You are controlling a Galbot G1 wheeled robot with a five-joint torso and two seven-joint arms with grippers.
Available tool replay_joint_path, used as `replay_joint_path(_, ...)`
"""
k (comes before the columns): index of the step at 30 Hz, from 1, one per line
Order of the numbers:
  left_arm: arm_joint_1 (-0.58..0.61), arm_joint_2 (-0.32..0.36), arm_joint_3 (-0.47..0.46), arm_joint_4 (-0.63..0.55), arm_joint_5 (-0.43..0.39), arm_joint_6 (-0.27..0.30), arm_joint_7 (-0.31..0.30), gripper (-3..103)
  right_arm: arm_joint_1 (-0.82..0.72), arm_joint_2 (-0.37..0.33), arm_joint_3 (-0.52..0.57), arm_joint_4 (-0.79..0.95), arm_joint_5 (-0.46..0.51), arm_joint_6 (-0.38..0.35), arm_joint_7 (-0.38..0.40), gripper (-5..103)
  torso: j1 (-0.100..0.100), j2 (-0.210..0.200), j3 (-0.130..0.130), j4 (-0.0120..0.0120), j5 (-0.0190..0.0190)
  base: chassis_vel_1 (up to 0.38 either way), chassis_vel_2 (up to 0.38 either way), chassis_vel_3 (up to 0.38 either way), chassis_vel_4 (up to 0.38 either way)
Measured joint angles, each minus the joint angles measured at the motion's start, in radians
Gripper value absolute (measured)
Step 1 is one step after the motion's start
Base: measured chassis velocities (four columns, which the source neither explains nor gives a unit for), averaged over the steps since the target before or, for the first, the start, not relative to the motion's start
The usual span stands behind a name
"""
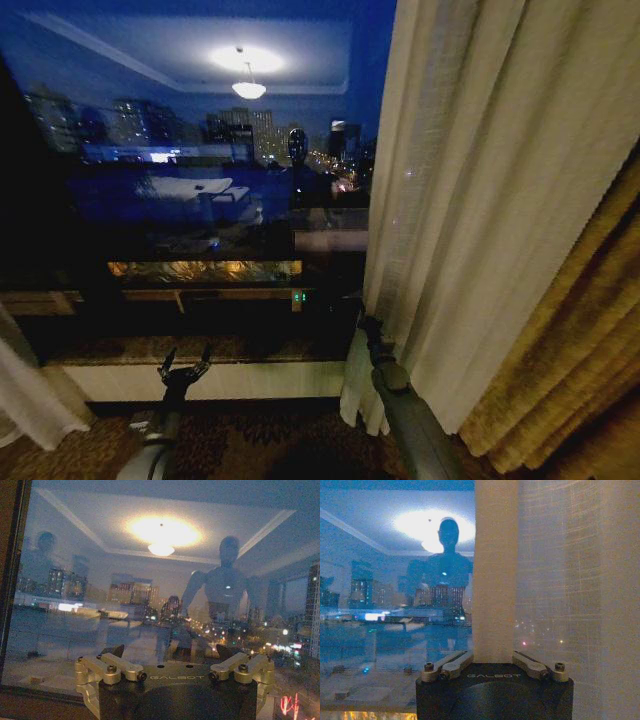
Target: Open the curtains by pulling them apart, changing their state from closed to fully open.
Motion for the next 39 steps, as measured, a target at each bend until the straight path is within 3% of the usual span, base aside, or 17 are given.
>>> replay_joint_path(14,0.0,0.0,0.0,0.0,0.0,0.0,0.0,100,-0.006,-0.012,0.009,0.003,0.03,-0.003,-0.006,0,0.0,0.0,0.0,0.0,-0.0001,-0.116,-0.11,0.115,0.121)
replay_joint_path(39,0.0,0.0,0.0,0.0,0.0,0.0,0.0,100,-0.02,-0.019,0.021,0.014,0.015,0.023,0.002,0,0.0,0.0,0.0,-0.0004,0.0003,-0.31,-0.315,0.311,0.317)
